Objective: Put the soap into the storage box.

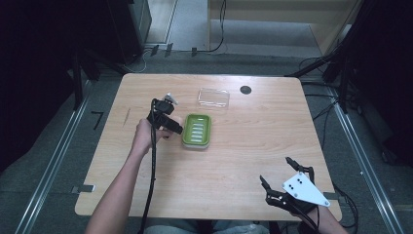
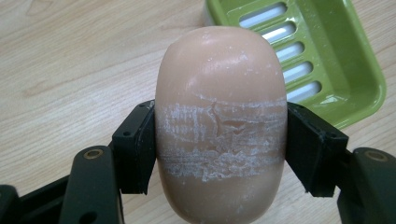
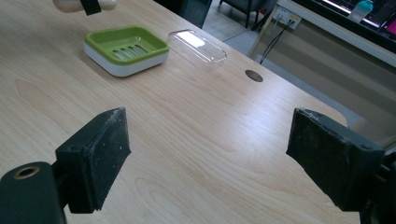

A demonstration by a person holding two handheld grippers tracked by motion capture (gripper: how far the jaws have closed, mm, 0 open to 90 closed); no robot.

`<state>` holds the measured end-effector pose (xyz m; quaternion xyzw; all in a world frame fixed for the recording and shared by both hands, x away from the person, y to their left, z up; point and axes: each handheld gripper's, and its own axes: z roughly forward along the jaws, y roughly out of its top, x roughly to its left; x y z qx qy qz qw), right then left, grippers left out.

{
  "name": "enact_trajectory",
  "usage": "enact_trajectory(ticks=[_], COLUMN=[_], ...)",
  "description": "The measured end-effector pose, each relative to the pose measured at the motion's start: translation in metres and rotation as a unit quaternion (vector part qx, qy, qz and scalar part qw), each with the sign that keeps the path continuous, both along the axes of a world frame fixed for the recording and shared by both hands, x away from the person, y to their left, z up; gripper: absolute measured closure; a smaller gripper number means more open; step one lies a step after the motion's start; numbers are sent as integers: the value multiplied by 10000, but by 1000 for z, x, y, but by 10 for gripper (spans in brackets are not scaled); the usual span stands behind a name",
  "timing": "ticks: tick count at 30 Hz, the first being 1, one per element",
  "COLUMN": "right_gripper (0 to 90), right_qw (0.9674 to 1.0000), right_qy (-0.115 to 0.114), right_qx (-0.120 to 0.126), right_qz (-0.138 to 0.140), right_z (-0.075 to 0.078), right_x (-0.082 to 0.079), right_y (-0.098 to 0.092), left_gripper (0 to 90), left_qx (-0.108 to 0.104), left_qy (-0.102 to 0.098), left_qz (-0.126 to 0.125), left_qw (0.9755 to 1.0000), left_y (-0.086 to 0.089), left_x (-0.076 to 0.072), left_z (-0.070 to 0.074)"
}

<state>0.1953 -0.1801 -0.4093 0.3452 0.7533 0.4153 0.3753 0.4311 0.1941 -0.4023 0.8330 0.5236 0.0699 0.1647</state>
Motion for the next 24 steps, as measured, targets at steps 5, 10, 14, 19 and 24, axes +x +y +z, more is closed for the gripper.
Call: enact_trajectory(ticks=[5,10,14,19,24], right_gripper=[130,131,131,131,131], right_qw=[9999,9997,9991,9992,9991], right_qy=[-43,-76,-127,-93,-98], right_qx=[104,164,241,178,150], right_qz=[-89,-191,-313,-332,-378], right_z=[0,0,0,-1,-2], right_x=[-1,-2,-4,-5,-8], right_y=[-3,-6,-9,-10,-13], left_gripper=[338,338,338,338,338], left_qx=[0,-9,-6,8,35], left_qy=[-27,-6,-43,-32,-66], left_qz=[-55,-113,-172,-209,-225], left_qw=[10000,9999,9998,9998,9997], left_y=[-6,-11,-16,-22,-29], left_x=[0,2,3,6,7], left_z=[1,0,0,0,-1])
